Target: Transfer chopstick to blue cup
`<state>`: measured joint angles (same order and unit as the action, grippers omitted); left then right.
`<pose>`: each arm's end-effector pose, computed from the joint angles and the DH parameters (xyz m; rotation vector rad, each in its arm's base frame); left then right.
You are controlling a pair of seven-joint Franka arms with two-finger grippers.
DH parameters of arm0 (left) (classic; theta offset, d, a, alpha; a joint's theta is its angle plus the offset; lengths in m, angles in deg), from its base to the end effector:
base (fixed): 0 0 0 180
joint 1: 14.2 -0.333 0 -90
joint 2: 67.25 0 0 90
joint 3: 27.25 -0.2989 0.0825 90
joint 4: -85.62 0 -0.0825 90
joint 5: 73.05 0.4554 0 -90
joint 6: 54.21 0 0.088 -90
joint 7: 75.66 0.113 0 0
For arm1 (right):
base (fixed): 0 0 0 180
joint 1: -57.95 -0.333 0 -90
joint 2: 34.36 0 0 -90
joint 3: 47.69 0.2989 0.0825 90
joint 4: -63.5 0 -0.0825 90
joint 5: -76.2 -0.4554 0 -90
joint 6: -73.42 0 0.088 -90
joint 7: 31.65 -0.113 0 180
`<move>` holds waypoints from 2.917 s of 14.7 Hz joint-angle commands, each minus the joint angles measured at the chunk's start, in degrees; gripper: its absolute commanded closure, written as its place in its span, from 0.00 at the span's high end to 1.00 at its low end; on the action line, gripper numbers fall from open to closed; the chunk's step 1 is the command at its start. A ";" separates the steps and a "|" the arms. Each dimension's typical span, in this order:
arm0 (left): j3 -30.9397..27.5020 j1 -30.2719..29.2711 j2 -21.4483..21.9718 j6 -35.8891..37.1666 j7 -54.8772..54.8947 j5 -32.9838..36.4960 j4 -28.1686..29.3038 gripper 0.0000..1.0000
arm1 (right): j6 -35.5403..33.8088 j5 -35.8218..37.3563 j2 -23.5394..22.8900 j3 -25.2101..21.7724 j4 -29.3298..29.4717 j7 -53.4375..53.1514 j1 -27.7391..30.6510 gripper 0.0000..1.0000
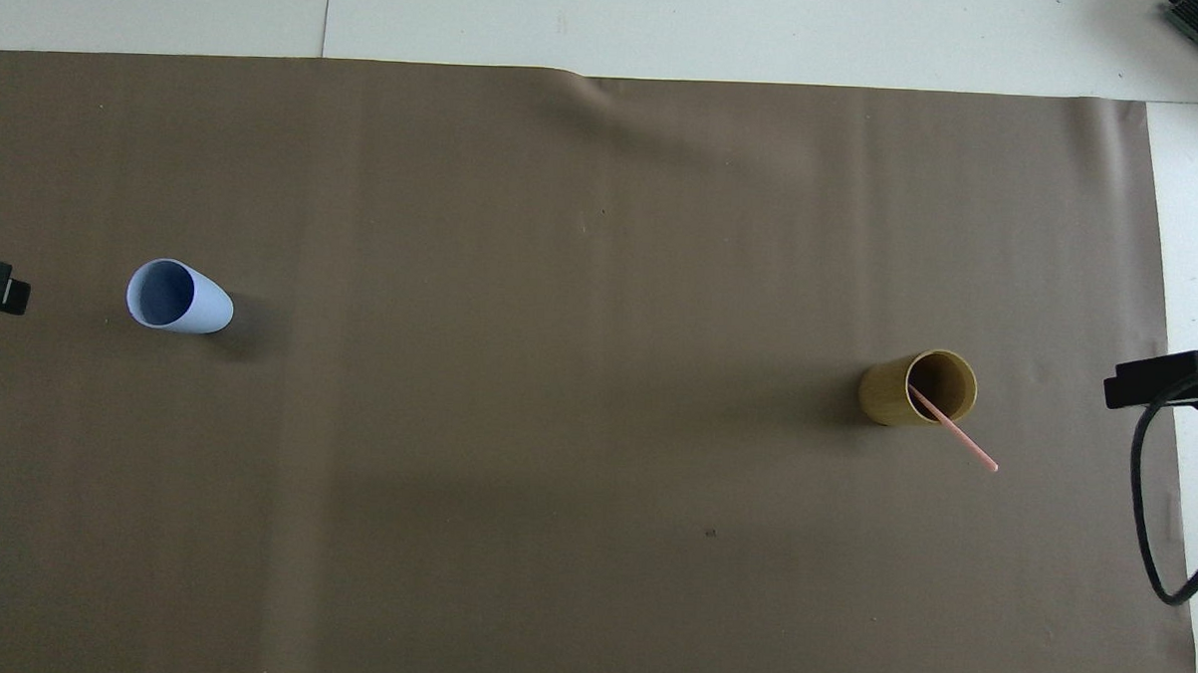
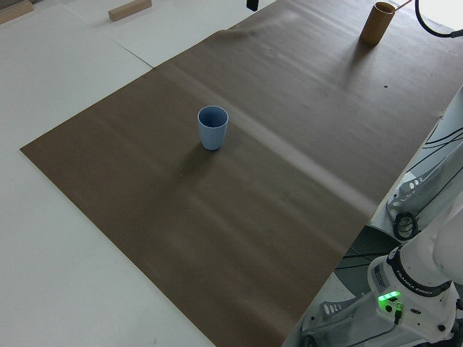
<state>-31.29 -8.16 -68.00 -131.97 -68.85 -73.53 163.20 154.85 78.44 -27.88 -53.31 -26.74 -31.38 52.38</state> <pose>0.6021 -0.0224 0.6899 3.1244 -0.2434 -0.0150 0.5755 -0.0086 0.6540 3.1133 -0.0005 -0.0643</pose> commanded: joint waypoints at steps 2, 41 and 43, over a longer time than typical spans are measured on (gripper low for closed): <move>-0.71 0.82 1.46 0.85 2.07 1.45 1.34 1.00 | 0.05 -0.21 1.61 0.34 -1.87 1.05 0.56 1.00; -0.62 0.20 4.80 -2.58 2.07 0.83 7.23 1.00 | -3.20 -0.04 2.93 0.08 -3.37 1.40 0.65 1.00; -0.62 0.20 4.80 -2.67 2.07 0.83 7.23 1.00 | -3.20 -0.04 2.93 0.08 -3.37 1.40 0.65 1.00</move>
<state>-31.80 -8.22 -64.75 -133.18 -67.59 -73.47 168.42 151.61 78.44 -26.54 -53.48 -28.33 -31.38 52.38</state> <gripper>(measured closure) 0.000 0.000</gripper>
